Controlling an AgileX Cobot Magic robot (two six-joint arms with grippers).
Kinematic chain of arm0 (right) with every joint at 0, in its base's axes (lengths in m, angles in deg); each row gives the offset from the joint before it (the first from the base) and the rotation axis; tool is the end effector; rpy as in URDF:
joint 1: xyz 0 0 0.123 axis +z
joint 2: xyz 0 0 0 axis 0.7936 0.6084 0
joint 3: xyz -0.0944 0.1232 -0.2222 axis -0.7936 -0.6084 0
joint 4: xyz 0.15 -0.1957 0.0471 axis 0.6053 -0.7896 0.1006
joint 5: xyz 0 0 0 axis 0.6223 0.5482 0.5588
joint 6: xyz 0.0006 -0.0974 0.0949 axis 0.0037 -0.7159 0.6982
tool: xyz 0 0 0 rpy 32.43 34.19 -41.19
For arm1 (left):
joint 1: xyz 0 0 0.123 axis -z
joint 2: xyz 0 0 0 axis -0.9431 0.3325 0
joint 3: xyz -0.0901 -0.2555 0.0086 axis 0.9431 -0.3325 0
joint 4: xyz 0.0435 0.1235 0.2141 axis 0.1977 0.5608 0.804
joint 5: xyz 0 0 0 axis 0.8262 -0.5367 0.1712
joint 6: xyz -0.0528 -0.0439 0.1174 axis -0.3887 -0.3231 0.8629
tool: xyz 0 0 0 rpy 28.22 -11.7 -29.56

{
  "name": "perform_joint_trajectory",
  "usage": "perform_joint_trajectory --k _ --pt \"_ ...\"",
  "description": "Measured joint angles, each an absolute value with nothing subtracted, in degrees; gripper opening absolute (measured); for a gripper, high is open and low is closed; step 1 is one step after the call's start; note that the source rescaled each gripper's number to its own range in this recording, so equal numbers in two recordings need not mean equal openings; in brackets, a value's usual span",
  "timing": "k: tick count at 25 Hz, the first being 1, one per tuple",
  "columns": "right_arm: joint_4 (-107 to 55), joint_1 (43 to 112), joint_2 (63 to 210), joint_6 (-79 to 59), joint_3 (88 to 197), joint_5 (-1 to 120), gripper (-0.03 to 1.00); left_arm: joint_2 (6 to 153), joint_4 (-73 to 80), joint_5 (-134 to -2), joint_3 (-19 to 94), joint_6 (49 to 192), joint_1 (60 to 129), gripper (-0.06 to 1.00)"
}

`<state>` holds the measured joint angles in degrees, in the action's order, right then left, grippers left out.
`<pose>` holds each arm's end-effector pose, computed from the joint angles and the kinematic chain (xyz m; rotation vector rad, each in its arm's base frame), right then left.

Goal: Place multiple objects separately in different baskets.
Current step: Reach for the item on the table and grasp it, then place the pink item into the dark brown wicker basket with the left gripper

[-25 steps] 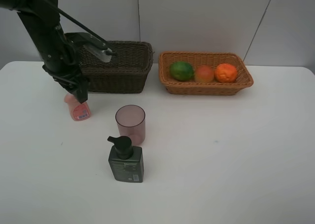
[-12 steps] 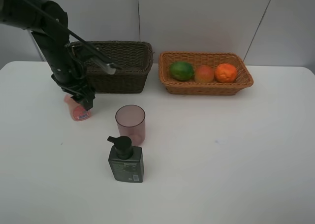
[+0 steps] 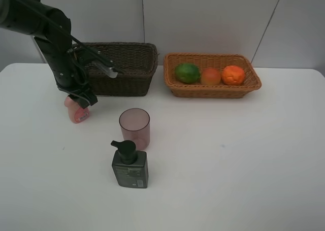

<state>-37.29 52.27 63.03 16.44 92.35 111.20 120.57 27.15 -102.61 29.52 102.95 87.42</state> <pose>0.0458 -0.0067 0.2634 0.0682 2.0177 -0.0298 0.3783 -0.0985 0.0862 1.0132 2.7084 0.1887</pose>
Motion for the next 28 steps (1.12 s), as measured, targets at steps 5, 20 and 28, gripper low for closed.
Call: perform_joint_trajectory --k 5,20,28 --pt "-37.3 52.3 63.0 16.4 92.4 111.2 1.00 120.6 26.9 -102.0 29.5 102.9 87.4 0.35" --pt "-37.4 52.3 63.0 16.4 92.4 111.2 1.00 120.1 25.3 -102.5 29.5 102.3 87.4 0.35" --pt "-37.4 52.3 63.0 16.4 92.4 111.2 1.00 114.6 19.2 -113.9 41.3 92.1 87.4 0.35"
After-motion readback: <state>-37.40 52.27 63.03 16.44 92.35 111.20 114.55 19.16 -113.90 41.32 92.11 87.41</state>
